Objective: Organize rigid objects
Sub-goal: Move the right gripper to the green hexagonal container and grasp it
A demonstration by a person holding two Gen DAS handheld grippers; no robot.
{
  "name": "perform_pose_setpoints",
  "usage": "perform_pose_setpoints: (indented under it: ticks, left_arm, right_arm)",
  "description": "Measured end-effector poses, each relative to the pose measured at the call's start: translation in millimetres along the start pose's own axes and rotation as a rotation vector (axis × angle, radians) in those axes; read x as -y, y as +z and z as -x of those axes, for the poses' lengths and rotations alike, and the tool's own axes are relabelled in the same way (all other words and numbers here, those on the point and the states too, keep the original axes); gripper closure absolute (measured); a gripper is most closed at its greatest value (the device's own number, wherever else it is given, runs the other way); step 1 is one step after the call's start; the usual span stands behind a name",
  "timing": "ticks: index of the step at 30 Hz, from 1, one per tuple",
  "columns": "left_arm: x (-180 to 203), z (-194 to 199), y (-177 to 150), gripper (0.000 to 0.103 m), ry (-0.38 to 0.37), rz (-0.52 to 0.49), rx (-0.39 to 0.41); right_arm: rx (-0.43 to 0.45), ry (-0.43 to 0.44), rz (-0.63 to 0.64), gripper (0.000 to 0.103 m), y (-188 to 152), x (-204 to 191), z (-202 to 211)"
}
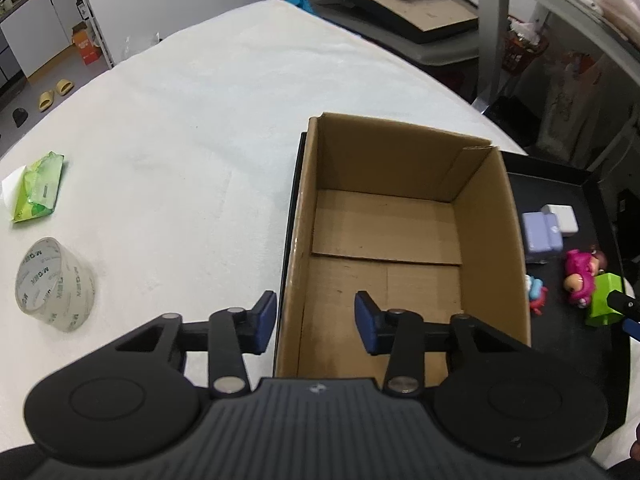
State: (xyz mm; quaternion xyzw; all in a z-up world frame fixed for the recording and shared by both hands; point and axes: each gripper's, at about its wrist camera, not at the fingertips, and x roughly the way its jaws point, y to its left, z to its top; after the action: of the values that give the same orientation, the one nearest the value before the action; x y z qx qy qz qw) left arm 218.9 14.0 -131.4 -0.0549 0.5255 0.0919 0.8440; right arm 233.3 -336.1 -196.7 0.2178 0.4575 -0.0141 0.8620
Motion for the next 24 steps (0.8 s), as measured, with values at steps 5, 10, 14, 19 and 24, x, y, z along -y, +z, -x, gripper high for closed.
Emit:
perform_pose_setpoints:
  ticks: [5, 10, 14, 19, 24]
  left_arm:
    - [0.8, -13.2, 2.0, 0.069, 0.015, 0.002, -0.028]
    - [-3.7, -19.8, 0.3, 0.084, 0.031, 0.013, -0.027]
    - [-11.6, -20.7, -0.8, 0.094, 0.020, 0.018, -0.016]
    - [-18.6, -20.9, -4.5, 0.094, -0.012, 0.021, 0.001]
    - [-22.0, -19.2, -9.5, 0.094, -0.032, 0.021, 0.018]
  right_arm:
    - [-0.007, 0.015, -0.004, 0.027, 2.3, -0.1, -12.2]
    - [-0.002, 0.004, -0.010, 0.040, 3.7, 1.9, -20.1]
    - [0.007, 0.008, -0.015, 0.054, 2.7, 3.7, -19.9]
    - [0.031, 0.001, 0.017, 0.055, 1.8, -1.6, -10.7]
    - [0.058, 0.016, 0.053, 0.055, 0.8, -13.3, 4.4]
